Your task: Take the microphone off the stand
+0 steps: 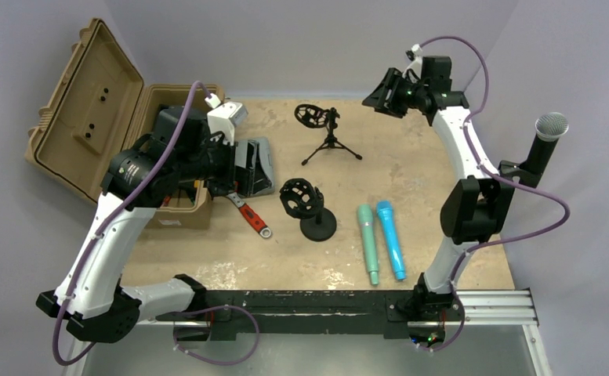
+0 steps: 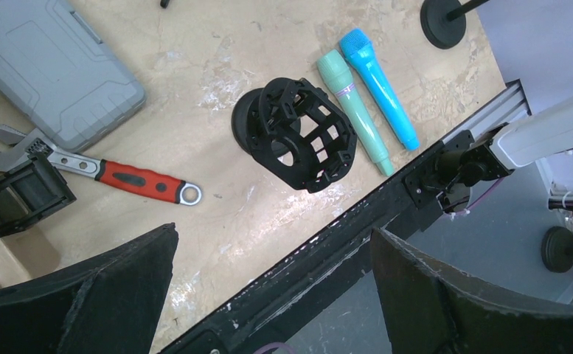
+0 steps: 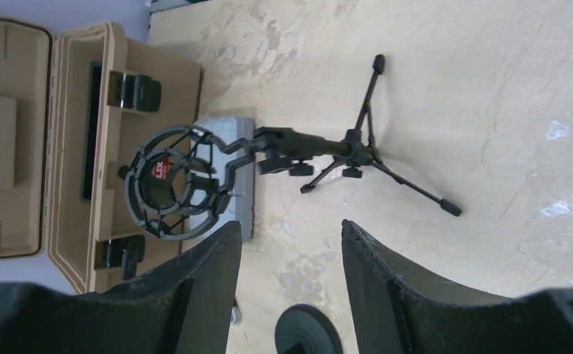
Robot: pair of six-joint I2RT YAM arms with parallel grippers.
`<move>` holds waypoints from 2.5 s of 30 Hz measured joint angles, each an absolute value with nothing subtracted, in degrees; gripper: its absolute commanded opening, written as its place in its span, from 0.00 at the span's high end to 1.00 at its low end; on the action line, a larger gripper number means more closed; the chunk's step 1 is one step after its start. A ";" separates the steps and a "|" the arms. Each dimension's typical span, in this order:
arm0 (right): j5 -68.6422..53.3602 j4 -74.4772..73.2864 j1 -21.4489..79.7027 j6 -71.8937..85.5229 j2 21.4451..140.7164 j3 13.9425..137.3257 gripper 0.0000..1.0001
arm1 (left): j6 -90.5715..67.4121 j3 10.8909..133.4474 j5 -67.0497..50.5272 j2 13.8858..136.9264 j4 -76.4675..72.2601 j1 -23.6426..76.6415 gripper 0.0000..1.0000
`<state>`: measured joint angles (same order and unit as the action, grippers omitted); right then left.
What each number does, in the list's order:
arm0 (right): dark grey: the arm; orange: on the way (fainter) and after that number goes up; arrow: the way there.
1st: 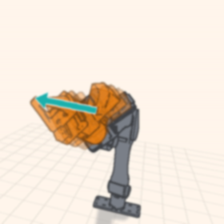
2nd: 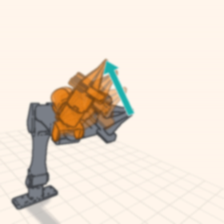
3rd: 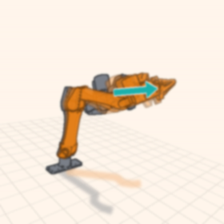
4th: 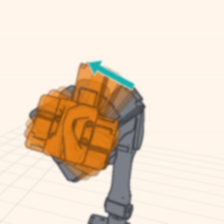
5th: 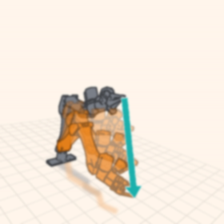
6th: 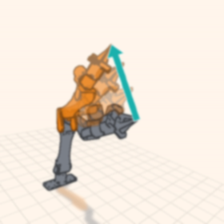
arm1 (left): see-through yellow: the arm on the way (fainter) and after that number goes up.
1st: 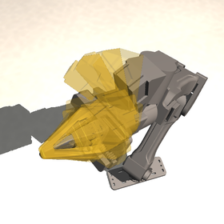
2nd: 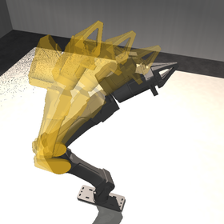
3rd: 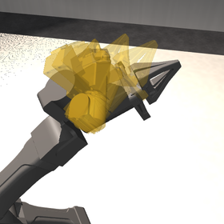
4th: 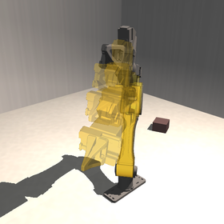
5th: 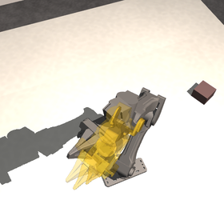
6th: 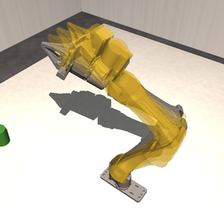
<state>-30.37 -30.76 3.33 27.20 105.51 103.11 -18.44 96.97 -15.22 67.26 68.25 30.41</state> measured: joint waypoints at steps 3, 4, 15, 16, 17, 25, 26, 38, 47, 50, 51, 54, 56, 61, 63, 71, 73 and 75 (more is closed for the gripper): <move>-27.94 -33.28 6.55 26.24 105.47 105.03 0.48 | -18.46 96.84 -15.29 67.22 68.05 30.41 0.00; -27.46 -33.76 7.44 25.96 105.45 105.14 0.48 | -18.50 96.71 -15.42 67.22 67.79 30.41 0.00; -14.59 -40.18 13.10 21.74 92.12 95.50 0.47 | -24.05 92.38 -20.25 66.98 62.00 30.41 0.01; -13.32 -40.42 12.97 21.17 89.52 94.37 0.47 | -25.15 91.31 -20.84 66.76 61.10 30.41 0.01; -12.19 -40.42 12.73 20.60 86.91 93.30 0.47 | -26.61 89.58 -21.50 66.28 59.77 30.41 0.01; 2.79 -40.77 12.73 19.11 68.10 88.18 0.48 | -35.55 78.83 -24.93 60.84 52.42 30.50 0.01; 5.65 -40.77 12.73 19.00 66.24 88.16 0.49 | -36.45 78.52 -25.08 60.42 51.94 30.59 0.01; 37.67 -41.19 12.69 11.68 59.57 91.66 0.50 | -40.40 78.50 -25.12 58.46 49.74 32.16 0.01; 54.96 -39.31 12.73 4.80 55.96 89.08 0.45 | -41.41 82.85 -25.76 64.64 49.84 32.77 0.02; 59.31 -37.47 12.73 1.50 55.33 87.74 0.42 | -41.41 85.01 -26.35 66.72 50.19 32.77 0.02; 60.77 -36.73 12.73 0.32 55.35 87.70 0.41 | -41.39 85.95 -26.70 67.53 50.61 32.77 0.02; 63.88 -34.00 12.73 -2.66 55.48 87.46 0.38 | -41.01 88.27 -27.40 69.52 51.90 32.77 0.02; 65.49 -31.59 12.73 -4.71 55.48 86.63 0.36 | -40.40 90.26 -27.79 71.05 53.30 32.80 0.02; 68.84 -27.62 12.73 -8.32 55.53 84.64 0.26 | -37.36 96.68 -28.18 75.20 57.41 32.80 0.02; 70.41 -25.47 12.73 -9.65 55.40 83.33 0.21 | -36.10 98.65 -28.16 76.29 58.70 32.80 0.02; 72.31 -13.39 9.74 -18.11 55.20 76.16 0.06 | -32.21 101.14 -28.47 77.32 62.54 32.80 0.02; 72.25 -12.03 7.46 -18.46 56.31 76.16 0.04 | -31.55 101.16 -28.53 77.36 63.09 32.80 0.02; 72.20 -11.27 5.98 -18.72 57.54 76.16 0.04 | -30.65 101.16 -28.56 77.36 63.92 32.80 0.02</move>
<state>72.20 -11.27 5.98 -18.72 57.54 76.16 -30.65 101.16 -28.56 77.36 63.92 32.80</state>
